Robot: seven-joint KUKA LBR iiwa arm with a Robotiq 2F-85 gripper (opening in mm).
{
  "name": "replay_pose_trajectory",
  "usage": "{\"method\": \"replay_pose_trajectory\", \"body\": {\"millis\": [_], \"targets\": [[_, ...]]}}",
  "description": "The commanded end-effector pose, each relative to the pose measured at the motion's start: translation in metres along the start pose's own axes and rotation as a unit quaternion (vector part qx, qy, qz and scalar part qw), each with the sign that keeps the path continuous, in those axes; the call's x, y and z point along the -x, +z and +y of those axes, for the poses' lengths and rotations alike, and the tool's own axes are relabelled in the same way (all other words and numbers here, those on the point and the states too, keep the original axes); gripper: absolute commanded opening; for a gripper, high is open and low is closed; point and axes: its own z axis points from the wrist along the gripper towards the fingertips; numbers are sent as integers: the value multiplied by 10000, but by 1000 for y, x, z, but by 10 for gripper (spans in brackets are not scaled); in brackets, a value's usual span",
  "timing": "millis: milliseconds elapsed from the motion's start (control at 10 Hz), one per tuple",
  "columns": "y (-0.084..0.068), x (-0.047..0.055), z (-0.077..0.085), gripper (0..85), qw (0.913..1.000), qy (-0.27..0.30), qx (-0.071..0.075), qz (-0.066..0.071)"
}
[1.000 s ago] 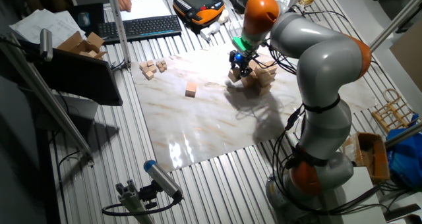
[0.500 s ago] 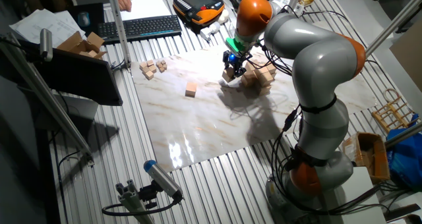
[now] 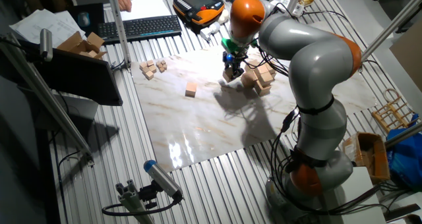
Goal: Stack the blocks into a cross shape
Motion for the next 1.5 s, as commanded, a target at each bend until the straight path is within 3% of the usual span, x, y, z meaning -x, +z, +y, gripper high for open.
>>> {"method": "replay_pose_trajectory", "body": {"millis": [0, 200, 400, 800, 1000, 1200, 1400], "targets": [[0, 0, 0, 0, 10000, -18, -4, -91], [-1, 3, -1, 0, 9998, 1, 2, -193], [-2, 31, -8, 0, 9998, -24, 68, -173], [-22, 91, -7, 0, 9989, 348, -5, 327], [-19, 107, -10, 0, 9987, 469, 54, 211], [-14, 114, -12, 0, 9982, 586, 89, -70], [-8, 120, -16, 0, 9983, 577, 111, -11]]}}
